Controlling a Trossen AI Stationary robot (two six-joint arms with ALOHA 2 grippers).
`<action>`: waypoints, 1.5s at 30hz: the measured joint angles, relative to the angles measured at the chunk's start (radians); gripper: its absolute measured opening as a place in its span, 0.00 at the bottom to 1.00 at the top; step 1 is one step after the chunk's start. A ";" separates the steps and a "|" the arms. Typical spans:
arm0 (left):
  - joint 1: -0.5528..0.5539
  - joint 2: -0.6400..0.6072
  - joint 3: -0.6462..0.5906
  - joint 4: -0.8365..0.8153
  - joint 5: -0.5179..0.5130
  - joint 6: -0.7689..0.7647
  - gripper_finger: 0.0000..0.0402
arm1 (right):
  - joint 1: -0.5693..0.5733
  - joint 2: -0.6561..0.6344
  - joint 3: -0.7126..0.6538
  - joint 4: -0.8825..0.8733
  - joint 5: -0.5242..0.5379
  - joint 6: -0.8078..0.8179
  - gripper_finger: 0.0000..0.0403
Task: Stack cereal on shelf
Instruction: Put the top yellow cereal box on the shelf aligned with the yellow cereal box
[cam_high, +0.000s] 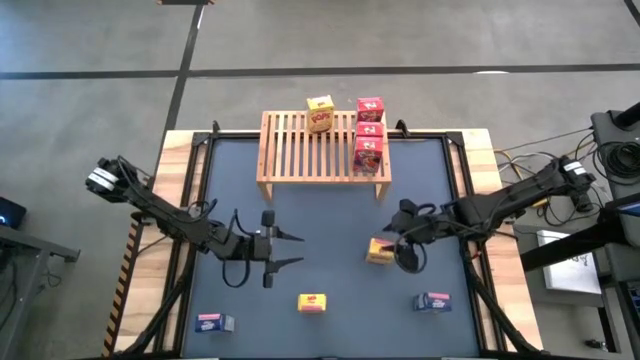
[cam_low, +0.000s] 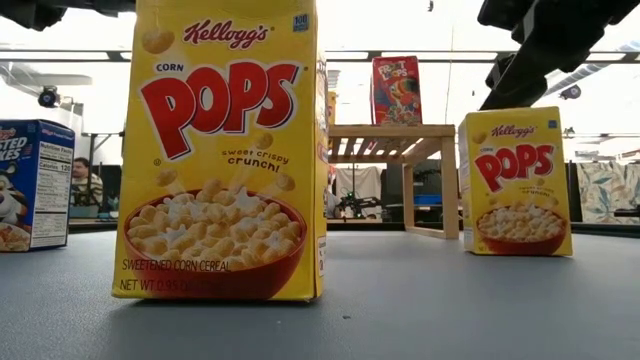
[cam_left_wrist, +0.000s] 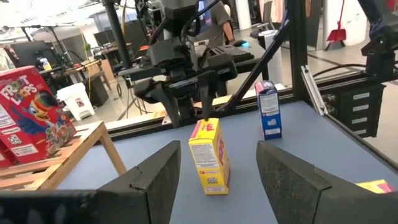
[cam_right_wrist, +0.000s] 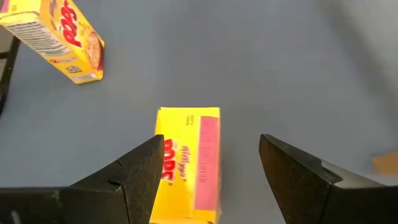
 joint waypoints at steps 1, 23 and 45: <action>0.001 0.000 0.000 0.000 0.000 0.002 0.48 | 0.005 0.007 0.000 0.005 0.000 0.000 0.62; 0.004 -0.002 0.000 0.003 -0.003 -0.014 0.48 | 0.051 0.253 -0.001 0.014 0.018 0.053 0.61; 0.005 -0.002 0.001 0.002 -0.003 -0.014 0.48 | 0.051 0.117 0.056 -0.008 -0.019 -0.074 0.43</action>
